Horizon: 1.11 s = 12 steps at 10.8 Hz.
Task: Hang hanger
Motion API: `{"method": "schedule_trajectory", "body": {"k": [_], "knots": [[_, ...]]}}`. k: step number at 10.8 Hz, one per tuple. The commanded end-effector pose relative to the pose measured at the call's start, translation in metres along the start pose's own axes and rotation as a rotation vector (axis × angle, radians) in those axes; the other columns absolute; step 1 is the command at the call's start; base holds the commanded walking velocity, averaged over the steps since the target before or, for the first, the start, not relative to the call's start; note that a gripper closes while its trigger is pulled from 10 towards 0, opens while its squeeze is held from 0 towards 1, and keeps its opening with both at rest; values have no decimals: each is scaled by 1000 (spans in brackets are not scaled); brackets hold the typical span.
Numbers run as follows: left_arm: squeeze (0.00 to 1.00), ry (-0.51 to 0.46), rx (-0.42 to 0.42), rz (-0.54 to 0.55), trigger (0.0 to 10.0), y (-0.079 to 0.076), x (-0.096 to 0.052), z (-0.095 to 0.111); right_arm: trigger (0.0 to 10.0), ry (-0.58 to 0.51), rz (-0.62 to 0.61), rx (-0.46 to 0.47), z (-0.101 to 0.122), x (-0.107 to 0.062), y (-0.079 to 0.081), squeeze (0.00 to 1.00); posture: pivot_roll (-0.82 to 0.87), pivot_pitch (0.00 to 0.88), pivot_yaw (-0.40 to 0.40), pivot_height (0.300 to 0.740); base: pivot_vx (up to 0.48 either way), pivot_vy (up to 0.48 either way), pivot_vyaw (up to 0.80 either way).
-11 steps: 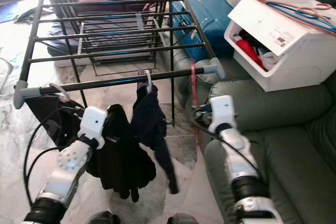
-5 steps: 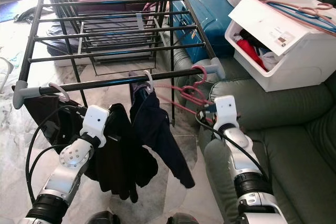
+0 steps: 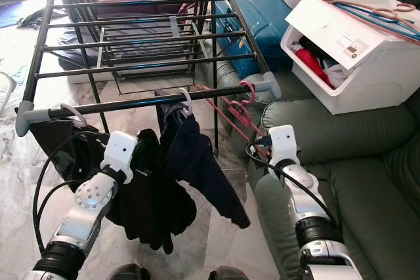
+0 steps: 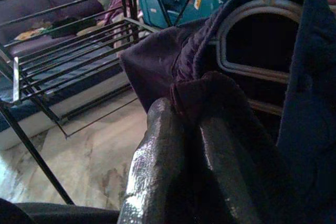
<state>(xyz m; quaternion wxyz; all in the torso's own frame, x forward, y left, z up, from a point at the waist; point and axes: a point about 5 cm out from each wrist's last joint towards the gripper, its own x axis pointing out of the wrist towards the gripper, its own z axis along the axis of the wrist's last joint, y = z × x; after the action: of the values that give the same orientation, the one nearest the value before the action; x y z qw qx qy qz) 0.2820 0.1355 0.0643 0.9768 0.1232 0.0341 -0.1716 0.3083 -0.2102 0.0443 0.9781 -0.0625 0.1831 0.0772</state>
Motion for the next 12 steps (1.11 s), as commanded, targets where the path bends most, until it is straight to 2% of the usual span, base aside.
{"method": "schedule_trajectory", "body": {"k": [1, 2, 3, 6, 12], "knots": [[0, -22, 16, -11, 10000, 0, 5, 6, 9961, -28, 5, 7, 7, 2, -3, 0, -88, 0, -38, 740, 0, 0, 0], [0, -22, 17, -13, 10000, -1, 5, 6, 1451, -34, 24, 5, 10, 5, 1, 0, -88, 0, -37, 740, 0, 0, 0], [0, -23, 20, -16, 10000, -1, 5, 7, 0, -44, 53, -2, 16, 10, 9, 0, -87, 0, -36, 740, 0, 0, 0], [0, -24, 25, -14, 10000, -1, 6, 7, 0, -41, 86, -19, 22, 18, 16, 0, -73, 0, -41, 740, 0, 0, 0], [0, -21, 31, -24, 10000, -5, 5, 6, 196, -43, 116, -39, 27, 23, 16, 0, -76, 0, -46, 740, 0, 0, 0]]}}
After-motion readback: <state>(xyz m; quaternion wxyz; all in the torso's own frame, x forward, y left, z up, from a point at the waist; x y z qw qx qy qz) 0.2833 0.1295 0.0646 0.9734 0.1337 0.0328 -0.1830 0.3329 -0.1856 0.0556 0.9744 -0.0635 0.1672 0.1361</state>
